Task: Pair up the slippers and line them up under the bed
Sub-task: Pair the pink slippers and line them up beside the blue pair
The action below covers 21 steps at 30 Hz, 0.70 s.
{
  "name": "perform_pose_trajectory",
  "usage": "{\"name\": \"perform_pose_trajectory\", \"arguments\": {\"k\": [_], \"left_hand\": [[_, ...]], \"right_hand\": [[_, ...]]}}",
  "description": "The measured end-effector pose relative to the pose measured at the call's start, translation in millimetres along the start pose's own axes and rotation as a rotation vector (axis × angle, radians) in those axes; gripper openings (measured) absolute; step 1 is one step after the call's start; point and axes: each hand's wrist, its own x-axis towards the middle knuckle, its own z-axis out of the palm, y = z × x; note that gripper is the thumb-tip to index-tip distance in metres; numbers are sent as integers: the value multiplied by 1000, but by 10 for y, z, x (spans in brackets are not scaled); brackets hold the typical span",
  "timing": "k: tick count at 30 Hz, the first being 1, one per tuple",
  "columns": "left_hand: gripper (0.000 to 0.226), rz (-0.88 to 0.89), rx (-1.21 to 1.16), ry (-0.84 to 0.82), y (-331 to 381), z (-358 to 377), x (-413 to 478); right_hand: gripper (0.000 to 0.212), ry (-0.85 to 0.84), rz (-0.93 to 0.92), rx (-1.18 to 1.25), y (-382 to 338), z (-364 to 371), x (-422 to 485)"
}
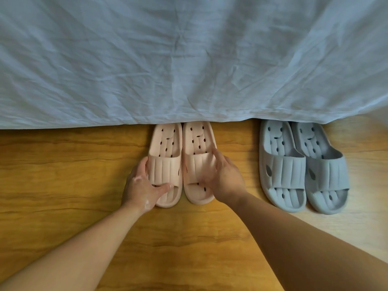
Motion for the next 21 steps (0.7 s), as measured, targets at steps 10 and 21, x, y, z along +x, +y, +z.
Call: {"name": "perform_pose_trajectory", "arguments": {"k": [10,21], "left_hand": [[106,-25,-12,42,-16,-9,3],[108,0,-5,20,-27,-13,78]], "right_hand": [[92,6,23,40,-58,39,51],[92,-9,21,30,-64,18,51]]}}
